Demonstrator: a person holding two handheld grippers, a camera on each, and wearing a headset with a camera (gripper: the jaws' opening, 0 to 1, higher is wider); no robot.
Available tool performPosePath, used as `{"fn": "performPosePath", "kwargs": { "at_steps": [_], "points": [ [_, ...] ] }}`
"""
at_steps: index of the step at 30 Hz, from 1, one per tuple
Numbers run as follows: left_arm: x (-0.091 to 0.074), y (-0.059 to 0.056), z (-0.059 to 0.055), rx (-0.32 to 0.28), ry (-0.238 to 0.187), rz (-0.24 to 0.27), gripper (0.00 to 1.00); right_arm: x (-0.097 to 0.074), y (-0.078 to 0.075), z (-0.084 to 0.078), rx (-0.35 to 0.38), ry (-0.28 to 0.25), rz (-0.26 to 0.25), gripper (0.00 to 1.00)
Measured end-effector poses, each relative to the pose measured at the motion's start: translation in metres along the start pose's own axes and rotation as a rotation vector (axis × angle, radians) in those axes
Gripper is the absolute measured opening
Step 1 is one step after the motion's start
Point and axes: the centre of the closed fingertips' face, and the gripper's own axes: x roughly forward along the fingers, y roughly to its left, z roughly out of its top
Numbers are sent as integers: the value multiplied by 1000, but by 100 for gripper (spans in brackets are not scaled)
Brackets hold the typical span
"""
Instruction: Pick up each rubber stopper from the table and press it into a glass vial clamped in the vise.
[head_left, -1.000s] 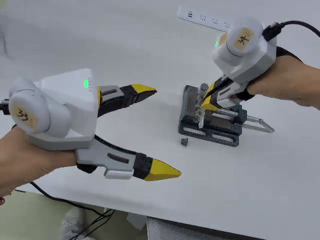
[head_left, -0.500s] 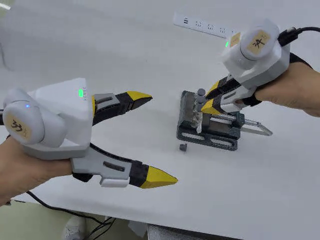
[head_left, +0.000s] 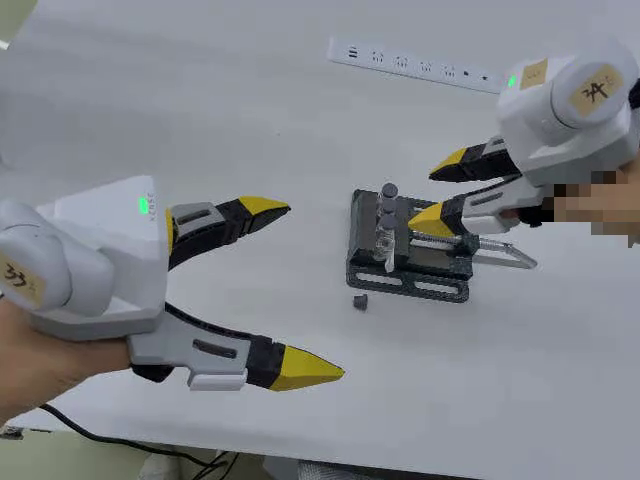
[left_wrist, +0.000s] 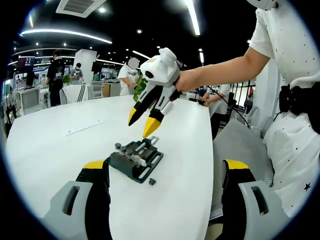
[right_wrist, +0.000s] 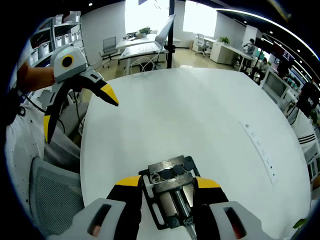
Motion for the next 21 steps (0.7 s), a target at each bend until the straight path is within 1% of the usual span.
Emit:
{"fn": "performPosePath", "kwargs": {
  "at_steps": [4,6,7,8,10,14,17,19,21],
  "points": [
    [0,-1,-1,1,12,-3,92,-6,3,-6,31,-44,-11,41],
    [0,-3,-2,2,18,-6,93,-9,6,-7,51,-84,-18,43],
    [0,-3,-3,3,24,-8,93,-10,8,-8,75,-106,-16,44],
    [0,-4,-4,4,28,-10,93,-11,9,-10,86,-115,-16,45],
    [0,-5,-5,5,35,-11,93,-13,11,-12,96,-143,-25,47],
    [0,-8,-6,8,48,-19,93,-15,19,-15,111,-190,-22,54],
    [1,-8,-7,10,54,-23,93,-17,24,-16,120,-231,-25,57],
    [1,-8,-8,15,62,-25,94,-18,25,-17,128,-244,-29,58],
    [1,-8,-8,15,64,-27,94,-19,30,-15,135,-273,-29,60]
  ]
}}
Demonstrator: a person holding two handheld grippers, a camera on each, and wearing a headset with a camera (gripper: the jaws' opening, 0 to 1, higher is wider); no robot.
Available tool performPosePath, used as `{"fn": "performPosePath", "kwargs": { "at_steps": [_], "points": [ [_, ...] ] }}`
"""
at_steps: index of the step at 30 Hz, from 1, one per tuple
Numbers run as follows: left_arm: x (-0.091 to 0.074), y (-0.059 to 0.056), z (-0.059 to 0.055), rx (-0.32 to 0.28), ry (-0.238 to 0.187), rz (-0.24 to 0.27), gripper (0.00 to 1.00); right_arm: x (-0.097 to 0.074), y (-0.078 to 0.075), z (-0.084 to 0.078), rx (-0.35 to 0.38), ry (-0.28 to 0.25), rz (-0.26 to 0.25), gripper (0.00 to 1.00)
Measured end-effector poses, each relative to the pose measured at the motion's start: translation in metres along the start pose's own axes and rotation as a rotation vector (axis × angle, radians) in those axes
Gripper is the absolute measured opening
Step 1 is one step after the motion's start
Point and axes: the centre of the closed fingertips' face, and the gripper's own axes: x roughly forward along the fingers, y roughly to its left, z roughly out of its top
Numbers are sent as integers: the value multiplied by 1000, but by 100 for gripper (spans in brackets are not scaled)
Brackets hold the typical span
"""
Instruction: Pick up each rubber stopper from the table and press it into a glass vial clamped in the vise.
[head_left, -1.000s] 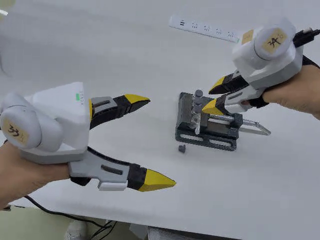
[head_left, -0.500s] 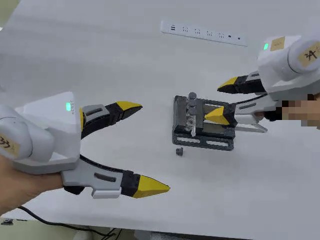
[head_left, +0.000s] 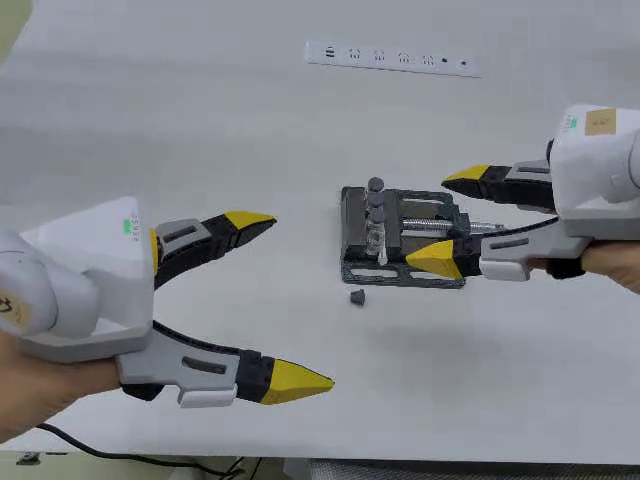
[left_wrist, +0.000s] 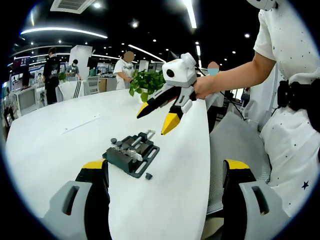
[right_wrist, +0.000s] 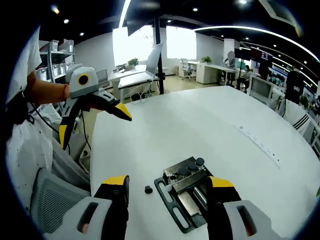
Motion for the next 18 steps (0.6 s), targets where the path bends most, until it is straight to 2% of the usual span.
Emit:
{"fn": "performPosePath", "kwargs": {
  "at_steps": [8,11,14,18],
  "points": [
    [0,0,-3,10,25,-9,94,-1,17,-9,4,-48,12,66],
    [-1,0,-5,15,34,-9,95,1,20,-18,4,-56,19,65],
    [-1,-1,-8,19,49,-14,95,4,29,-26,6,-57,28,64],
    [-2,-2,-11,21,62,-18,95,8,35,-37,1,-34,29,62]
  ]
}}
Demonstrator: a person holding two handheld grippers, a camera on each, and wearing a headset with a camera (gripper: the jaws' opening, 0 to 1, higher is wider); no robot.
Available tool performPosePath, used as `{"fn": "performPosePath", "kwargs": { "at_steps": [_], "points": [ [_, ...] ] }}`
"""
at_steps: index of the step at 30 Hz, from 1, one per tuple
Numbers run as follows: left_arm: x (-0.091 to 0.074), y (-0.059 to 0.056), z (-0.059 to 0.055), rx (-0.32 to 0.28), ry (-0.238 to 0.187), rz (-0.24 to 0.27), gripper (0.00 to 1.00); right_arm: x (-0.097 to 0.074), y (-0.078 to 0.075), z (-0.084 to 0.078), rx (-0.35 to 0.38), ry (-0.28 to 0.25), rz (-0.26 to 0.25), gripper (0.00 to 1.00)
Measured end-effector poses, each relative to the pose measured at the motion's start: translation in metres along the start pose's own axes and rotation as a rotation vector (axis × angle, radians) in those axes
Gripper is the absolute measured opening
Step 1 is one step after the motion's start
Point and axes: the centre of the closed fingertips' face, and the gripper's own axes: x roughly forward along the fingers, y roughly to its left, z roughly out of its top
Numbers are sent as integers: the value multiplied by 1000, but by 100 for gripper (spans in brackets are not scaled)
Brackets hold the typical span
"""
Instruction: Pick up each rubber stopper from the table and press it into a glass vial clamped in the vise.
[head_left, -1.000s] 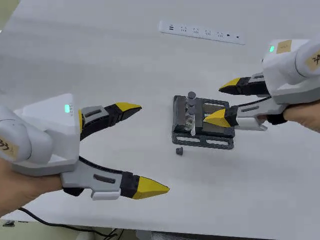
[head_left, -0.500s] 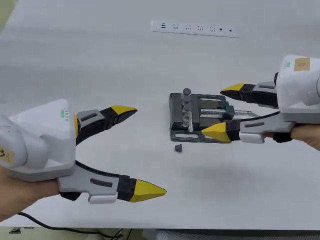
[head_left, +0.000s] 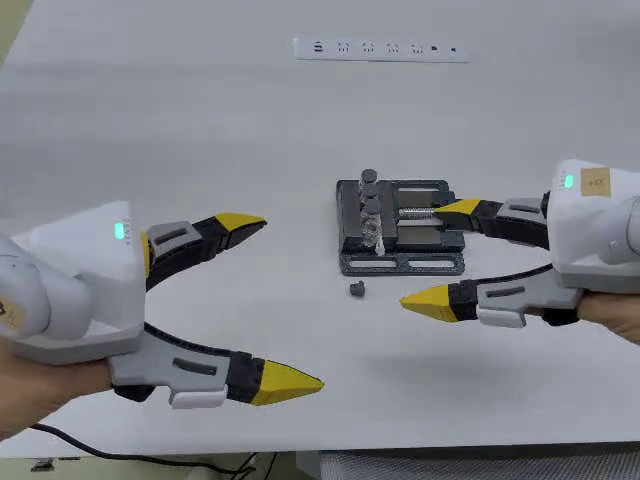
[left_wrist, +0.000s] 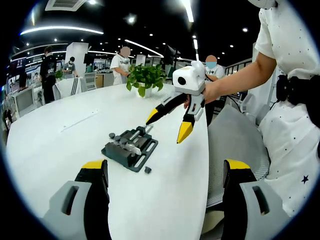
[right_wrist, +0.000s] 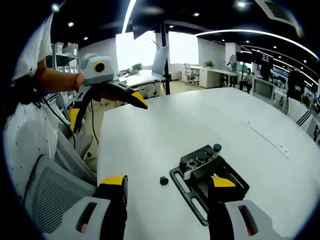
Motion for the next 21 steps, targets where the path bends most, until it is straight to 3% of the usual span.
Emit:
{"fn": "performPosePath", "kwargs": {
  "at_steps": [13,21],
  "points": [
    [0,-2,-7,-6,25,-7,95,23,6,-31,14,30,24,40],
    [2,-2,-8,-10,35,-12,94,48,8,-37,9,53,52,29]
  ]
}}
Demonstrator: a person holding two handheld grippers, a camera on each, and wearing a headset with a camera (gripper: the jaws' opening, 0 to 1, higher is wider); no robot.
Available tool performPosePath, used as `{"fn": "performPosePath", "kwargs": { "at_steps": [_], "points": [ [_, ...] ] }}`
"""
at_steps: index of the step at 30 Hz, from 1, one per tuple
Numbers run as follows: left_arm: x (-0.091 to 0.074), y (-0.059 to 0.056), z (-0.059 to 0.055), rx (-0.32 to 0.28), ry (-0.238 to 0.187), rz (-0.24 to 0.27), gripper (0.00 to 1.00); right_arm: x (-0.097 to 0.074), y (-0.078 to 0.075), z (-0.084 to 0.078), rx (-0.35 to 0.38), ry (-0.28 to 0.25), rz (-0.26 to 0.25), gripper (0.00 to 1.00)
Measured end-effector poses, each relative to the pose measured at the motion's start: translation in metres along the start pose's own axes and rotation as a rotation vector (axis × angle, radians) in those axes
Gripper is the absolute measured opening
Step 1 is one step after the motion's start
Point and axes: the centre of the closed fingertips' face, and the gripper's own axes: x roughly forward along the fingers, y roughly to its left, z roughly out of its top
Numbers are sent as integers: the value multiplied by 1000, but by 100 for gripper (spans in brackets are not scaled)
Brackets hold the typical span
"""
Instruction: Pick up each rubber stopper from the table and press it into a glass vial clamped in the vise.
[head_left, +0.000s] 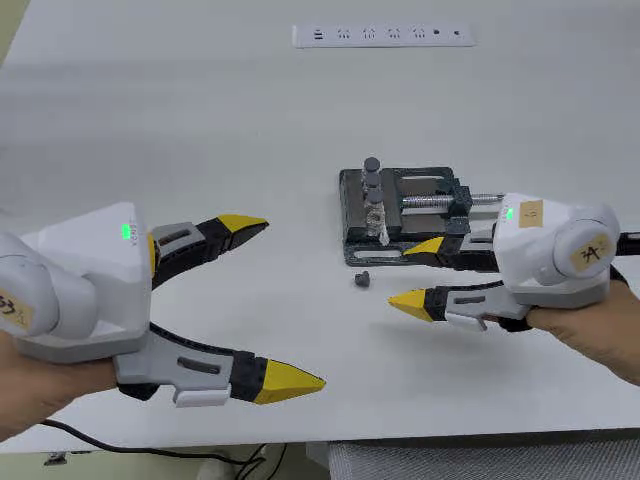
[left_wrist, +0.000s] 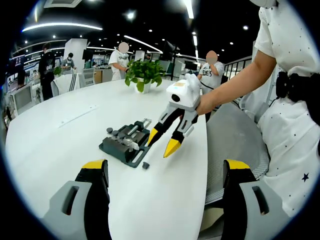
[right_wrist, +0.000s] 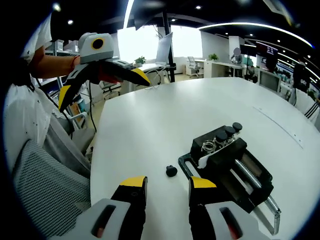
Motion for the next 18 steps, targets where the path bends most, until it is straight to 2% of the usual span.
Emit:
{"fn": "performPosePath", "kwargs": {
  "at_steps": [8,18],
  "points": [
    [1,1,0,-8,0,1,94,20,-1,2,-41,28,31,20],
    [0,4,-2,-19,0,10,94,35,-2,-3,-83,60,70,15]
  ]
}}
